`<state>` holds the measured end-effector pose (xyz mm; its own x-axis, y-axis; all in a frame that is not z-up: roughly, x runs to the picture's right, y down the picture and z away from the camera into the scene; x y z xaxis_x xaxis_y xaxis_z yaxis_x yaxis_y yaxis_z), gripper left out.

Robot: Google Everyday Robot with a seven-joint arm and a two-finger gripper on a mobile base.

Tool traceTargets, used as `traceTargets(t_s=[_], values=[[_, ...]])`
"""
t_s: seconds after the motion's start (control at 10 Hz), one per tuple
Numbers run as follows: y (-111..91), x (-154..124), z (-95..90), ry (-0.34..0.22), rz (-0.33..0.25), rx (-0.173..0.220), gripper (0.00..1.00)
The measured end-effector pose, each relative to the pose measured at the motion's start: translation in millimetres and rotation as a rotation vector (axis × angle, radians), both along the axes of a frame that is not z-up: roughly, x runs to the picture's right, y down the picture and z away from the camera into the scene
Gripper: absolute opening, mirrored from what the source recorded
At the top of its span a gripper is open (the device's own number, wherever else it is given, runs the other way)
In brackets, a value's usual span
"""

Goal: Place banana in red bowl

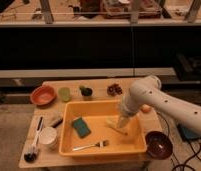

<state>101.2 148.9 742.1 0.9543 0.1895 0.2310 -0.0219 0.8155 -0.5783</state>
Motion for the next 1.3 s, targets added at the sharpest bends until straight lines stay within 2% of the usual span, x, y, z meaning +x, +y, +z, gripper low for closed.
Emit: traceTargets(t_s=[0.1,0.3,0.6,1.3], values=[[14.9,-2.1,16.3,-0.001,-0.001,-0.005,0.65],[29.9,-6.9,33.9,-0.002,-0.003,-0.014,0.65],[23.8,-1.1,54.6,0.02,0.005,0.0,0.65],[22.7,-0.9,61.6,0.019,-0.004,0.004,0.65]])
